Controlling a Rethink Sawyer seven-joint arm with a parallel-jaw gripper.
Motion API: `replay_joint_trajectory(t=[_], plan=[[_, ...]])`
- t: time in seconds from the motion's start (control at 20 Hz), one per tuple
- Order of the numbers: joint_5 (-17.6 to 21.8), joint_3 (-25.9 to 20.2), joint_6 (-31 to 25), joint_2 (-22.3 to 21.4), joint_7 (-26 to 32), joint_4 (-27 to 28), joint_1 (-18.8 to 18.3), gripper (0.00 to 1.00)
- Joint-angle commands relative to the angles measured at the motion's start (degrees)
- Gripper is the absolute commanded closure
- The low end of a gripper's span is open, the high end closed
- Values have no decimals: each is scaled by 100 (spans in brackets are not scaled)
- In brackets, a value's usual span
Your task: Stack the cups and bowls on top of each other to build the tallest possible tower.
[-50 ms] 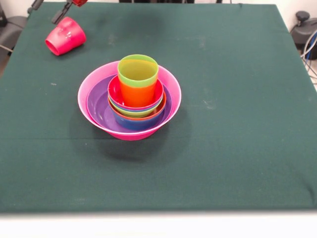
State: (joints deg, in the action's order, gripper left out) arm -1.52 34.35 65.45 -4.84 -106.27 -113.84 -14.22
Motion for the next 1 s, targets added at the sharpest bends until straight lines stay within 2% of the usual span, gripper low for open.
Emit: replay_joint_trajectory(t=[0.05,0.35,0.55,0.7,0.85,1.0], plan=[[120,-650,-1238,-287,-758,-91,208,0],[72,-756,-1031,-174,-974,-455,294,0],[-127,-807,-775,-10,-1003,-558,434,0],[-199,-804,-917,-131,-929,-608,559,0],[-339,-884,-902,-86,-966,-559,615,0],[-271,-971,-863,89,-1044,-333,467,0]])
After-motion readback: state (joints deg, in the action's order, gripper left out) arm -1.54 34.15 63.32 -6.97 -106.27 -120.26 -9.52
